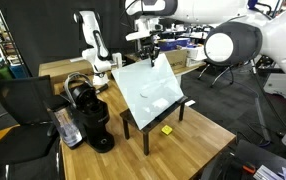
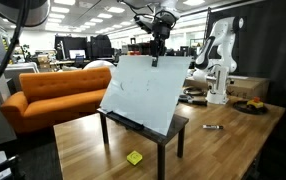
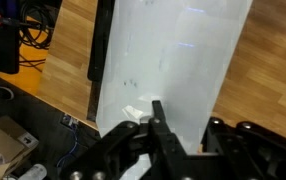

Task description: Put the whiteboard on the table

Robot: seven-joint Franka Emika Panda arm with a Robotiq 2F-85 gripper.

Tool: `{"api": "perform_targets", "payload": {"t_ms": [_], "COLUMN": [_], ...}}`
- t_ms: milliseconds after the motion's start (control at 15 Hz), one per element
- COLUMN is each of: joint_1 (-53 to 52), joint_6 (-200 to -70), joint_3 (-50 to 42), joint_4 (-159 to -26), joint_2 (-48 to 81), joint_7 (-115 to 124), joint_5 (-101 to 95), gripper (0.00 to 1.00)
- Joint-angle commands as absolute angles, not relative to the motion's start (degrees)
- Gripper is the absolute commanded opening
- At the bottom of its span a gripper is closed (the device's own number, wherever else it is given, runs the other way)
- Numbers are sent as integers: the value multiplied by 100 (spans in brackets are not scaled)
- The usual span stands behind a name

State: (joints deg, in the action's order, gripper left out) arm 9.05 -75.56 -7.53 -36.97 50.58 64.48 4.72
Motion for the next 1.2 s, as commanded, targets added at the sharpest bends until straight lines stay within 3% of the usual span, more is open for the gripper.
{"api": "perform_targets", "payload": {"t_ms": [0,1133], "joint_1": [911,528], "joint_6": [-7287,-6902], "joint_3": [-695,-742], "joint_4": [-3489,-3471], "joint_2": [5103,4640], "joint_7": [6446,5877], "joint_5": [539,214], "gripper": [7,2]}}
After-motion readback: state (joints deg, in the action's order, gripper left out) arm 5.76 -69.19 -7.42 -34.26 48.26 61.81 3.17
